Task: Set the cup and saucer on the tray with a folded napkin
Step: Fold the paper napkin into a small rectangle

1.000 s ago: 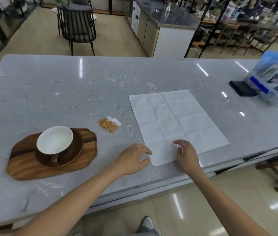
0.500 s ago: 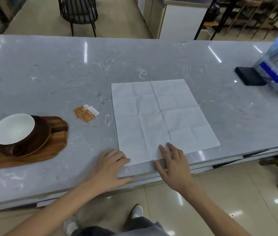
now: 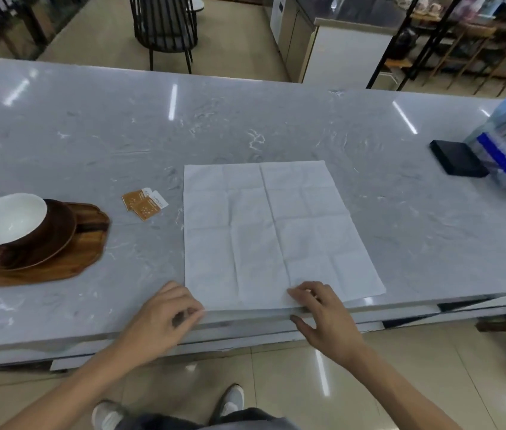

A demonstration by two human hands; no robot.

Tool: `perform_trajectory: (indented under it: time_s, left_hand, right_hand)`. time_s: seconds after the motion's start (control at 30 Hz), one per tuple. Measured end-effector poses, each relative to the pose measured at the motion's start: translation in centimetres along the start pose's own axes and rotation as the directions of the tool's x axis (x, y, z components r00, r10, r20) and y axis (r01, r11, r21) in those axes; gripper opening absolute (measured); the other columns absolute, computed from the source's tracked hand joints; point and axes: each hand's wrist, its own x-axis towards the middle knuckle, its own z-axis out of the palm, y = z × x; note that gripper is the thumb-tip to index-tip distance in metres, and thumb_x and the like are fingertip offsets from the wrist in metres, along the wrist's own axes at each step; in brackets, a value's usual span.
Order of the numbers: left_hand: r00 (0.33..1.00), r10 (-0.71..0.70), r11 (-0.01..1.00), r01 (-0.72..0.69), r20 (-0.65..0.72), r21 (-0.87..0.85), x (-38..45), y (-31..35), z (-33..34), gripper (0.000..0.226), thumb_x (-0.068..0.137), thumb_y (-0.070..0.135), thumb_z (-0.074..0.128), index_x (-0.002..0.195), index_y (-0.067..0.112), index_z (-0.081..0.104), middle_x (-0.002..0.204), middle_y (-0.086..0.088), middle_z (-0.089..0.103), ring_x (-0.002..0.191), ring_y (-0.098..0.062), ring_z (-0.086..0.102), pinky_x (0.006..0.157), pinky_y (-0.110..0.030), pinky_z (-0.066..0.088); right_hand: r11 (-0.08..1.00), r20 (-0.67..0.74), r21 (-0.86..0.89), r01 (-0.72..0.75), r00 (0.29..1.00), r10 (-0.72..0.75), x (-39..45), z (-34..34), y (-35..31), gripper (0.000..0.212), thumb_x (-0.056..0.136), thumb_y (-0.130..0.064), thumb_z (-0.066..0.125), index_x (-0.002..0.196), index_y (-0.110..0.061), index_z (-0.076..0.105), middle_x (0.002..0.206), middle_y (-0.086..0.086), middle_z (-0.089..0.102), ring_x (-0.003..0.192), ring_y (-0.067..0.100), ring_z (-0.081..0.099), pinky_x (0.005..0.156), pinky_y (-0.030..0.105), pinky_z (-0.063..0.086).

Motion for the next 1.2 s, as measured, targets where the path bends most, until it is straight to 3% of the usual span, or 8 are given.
perform_trajectory:
  time_s: [0.23, 0.4, 0.53, 0.7, 0.8, 0.9, 1.07, 1.2]
  left_hand:
    - [0.979, -0.091, 0.991, 0.07, -0.183, -0.115, 3.5, 1.4, -5.1, 0.009, 0.094, 0.033, 0.06, 0.093, 0.029, 0.068, 0.093, 0.012, 0.065, 0.093, -0.009, 0.064, 0.082, -0.012, 0.044]
    - [0.975, -0.08, 0.994, 0.063, -0.209, -0.086, 3.8, 2.2, -7.3, 0.006, 0.092, 0.031, 0.063, 0.091, 0.032, 0.069, 0.092, 0.008, 0.067, 0.091, -0.012, 0.066, 0.08, -0.018, 0.047]
    - [0.961, -0.108, 0.989, 0.078, -0.255, -0.124, 2.5, 2.2, -8.9, 0.008, 0.095, 0.037, 0.063, 0.092, 0.032, 0.069, 0.093, 0.006, 0.068, 0.089, -0.007, 0.064, 0.079, -0.012, 0.046]
    - [0.92, -0.164, 0.983, 0.123, -0.356, -0.137, 1.3, 3.0, -10.6, 0.013, 0.088, 0.02, 0.067, 0.088, 0.032, 0.071, 0.089, 0.014, 0.071, 0.081, 0.001, 0.064, 0.075, -0.002, 0.044]
    - [0.863, -0.219, 0.967, 0.132, -0.455, -0.216, 2.2, 3.3, -11.1, 0.005, 0.085, 0.026, 0.069, 0.087, 0.03, 0.072, 0.086, 0.019, 0.073, 0.077, 0.006, 0.065, 0.071, -0.002, 0.046]
    - [0.788, -0.313, 0.934, 0.153, -0.531, -0.323, 5.1, 2.3, -11.5, 0.009, 0.083, 0.038, 0.07, 0.084, 0.029, 0.073, 0.083, 0.021, 0.074, 0.074, 0.008, 0.065, 0.069, -0.004, 0.047]
    - [0.783, -0.372, 0.891, 0.151, -0.499, -0.428, 10.9, -1.2, -12.2, 0.009, 0.096, 0.027, 0.067, 0.092, 0.031, 0.075, 0.09, 0.011, 0.076, 0.08, -0.003, 0.069, 0.078, -0.026, 0.057]
    - [0.786, -0.333, 0.902, 0.104, -0.52, -0.42, 14.3, -2.1, -14.0, 0.017, 0.095, 0.029, 0.068, 0.085, 0.041, 0.074, 0.088, 0.011, 0.075, 0.086, -0.009, 0.07, 0.08, -0.032, 0.059]
  right_hand:
    - [0.983, 0.152, 0.079, -0.164, 0.977, 0.151, 0.3, -4.0, 4.8, 0.042, 0.076, -0.043, 0.087, 0.115, -0.031, 0.077, 0.116, -0.023, 0.063, 0.108, 0.003, 0.059, 0.092, 0.007, 0.041]
    - [0.979, 0.119, 0.119, -0.168, 0.981, 0.154, 1.1, -6.9, 6.7, 0.01, 0.096, -0.019, 0.07, 0.096, -0.023, 0.08, 0.089, -0.014, 0.074, 0.083, 0.007, 0.069, 0.075, 0.027, 0.056]
    - [0.93, 0.018, 0.282, -0.235, 0.971, 0.239, 0.8, -10.5, 7.5, 0.015, 0.09, -0.02, 0.076, 0.093, -0.034, 0.079, 0.092, -0.029, 0.075, 0.091, -0.008, 0.069, 0.078, 0.004, 0.047]
    - [0.8, -0.075, 0.569, -0.192, 0.956, 0.283, 1.0, -14.5, 7.0, 0.009, 0.082, -0.031, 0.08, 0.091, -0.03, 0.082, 0.089, -0.009, 0.08, 0.085, 0.003, 0.074, 0.076, 0.011, 0.054]
    - [0.709, -0.167, 0.689, -0.15, 0.919, 0.358, 2.3, -15.6, 6.5, 0.014, 0.082, -0.034, 0.08, 0.092, -0.025, 0.082, 0.076, -0.01, 0.077, 0.072, 0.001, 0.07, 0.069, 0.009, 0.053]
    - [0.667, -0.221, 0.729, -0.156, 0.868, 0.444, 5.0, -15.9, 6.4, 0.021, 0.083, -0.043, 0.079, 0.095, -0.026, 0.081, 0.088, -0.005, 0.079, 0.082, 0.006, 0.072, 0.075, 0.018, 0.059]
    - [0.645, -0.238, 0.748, -0.159, 0.842, 0.484, 10.6, -16.2, 6.0, 0.012, 0.096, -0.032, 0.069, 0.091, -0.032, 0.08, 0.086, -0.01, 0.077, 0.081, 0.005, 0.068, 0.083, 0.036, 0.058]
    - [0.655, -0.256, 0.735, -0.175, 0.823, 0.506, 13.4, -17.0, 6.2, 0.011, 0.096, -0.032, 0.069, 0.092, -0.033, 0.079, 0.082, -0.019, 0.077, 0.075, -0.007, 0.066, 0.078, 0.028, 0.054]
